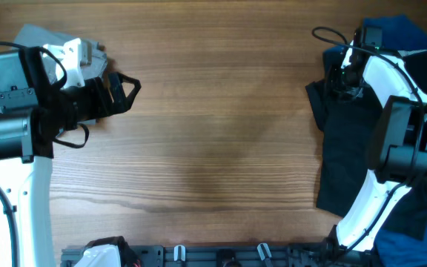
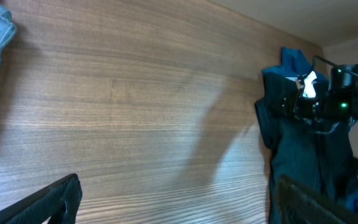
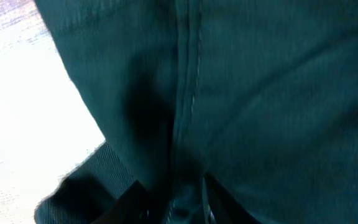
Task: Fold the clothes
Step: 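Reach the right gripper to the black shorts on the pile and grasp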
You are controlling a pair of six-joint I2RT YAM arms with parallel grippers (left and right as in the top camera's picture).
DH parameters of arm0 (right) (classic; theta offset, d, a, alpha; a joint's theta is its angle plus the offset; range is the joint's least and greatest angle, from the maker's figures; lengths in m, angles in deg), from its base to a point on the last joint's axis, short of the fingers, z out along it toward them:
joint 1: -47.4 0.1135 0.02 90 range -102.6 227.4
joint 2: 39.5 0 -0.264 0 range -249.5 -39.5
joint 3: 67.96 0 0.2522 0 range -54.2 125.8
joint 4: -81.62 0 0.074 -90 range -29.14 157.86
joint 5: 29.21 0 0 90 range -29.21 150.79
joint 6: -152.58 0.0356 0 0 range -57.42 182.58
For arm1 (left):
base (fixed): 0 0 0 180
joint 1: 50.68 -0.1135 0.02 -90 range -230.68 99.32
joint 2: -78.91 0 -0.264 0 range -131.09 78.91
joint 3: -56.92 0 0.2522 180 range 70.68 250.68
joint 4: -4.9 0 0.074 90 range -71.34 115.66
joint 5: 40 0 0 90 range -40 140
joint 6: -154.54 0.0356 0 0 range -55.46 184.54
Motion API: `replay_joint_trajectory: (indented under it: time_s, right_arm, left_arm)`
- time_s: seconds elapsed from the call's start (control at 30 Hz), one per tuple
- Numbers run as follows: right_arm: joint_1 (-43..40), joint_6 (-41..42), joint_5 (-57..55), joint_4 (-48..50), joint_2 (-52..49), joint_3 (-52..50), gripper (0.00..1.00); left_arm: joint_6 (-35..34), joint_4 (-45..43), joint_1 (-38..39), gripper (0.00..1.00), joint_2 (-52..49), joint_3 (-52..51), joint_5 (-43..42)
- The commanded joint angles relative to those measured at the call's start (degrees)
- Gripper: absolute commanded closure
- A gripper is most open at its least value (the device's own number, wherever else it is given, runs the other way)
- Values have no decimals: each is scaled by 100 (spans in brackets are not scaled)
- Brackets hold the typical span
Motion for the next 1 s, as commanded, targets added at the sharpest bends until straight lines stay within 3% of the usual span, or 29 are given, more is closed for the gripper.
replay_joint_trajectory:
  time_s: [0.0,0.03,0.1,0.17,0.37,0.47,0.57,0.77,0.8,0.83,0.87,0.9,0.93,0.97]
  right_arm:
    - [17,-173,-120,-264,800,76,69]
    - [17,-140,-120,-284,1027,76,67]
    - [17,-33,-120,-284,1274,76,45]
    - [17,-42,-37,-153,1211,0,35]
    - [17,-573,509,1023,643,-195,30]
    - [17,-603,-304,1102,356,-195,40]
    - [-9,-610,-498,1091,315,-195,41]
    - [96,-715,420,1158,57,-201,26]
    - [149,-713,258,1158,-72,-199,31]
    - [197,-608,0,1165,-155,-199,44]
    - [210,-446,-286,1182,-177,-199,49]
    - [212,-310,-501,1202,-177,-199,60]
    - [210,-271,-551,1193,-142,-166,86]
    - [199,-181,-555,1119,-92,-109,96]
  left_arm:
    - [-13,55,17,0,11,109,-133]
    - [-13,76,17,0,11,109,-133]
    - [-13,111,17,0,11,109,-133]
    - [-13,111,17,0,11,109,-133]
    - [-11,109,17,0,11,109,-131]
    - [-13,127,17,0,11,109,-133]
    - [-13,269,17,0,11,109,-133]
    - [-7,409,17,0,11,109,-133]
    - [35,409,17,0,11,109,-129]
    - [37,407,17,0,11,109,-131]
    - [37,409,17,0,11,109,-131]
    - [35,411,17,0,11,109,-131]
    - [35,411,17,0,11,109,-131]
    - [35,409,17,0,11,109,-131]
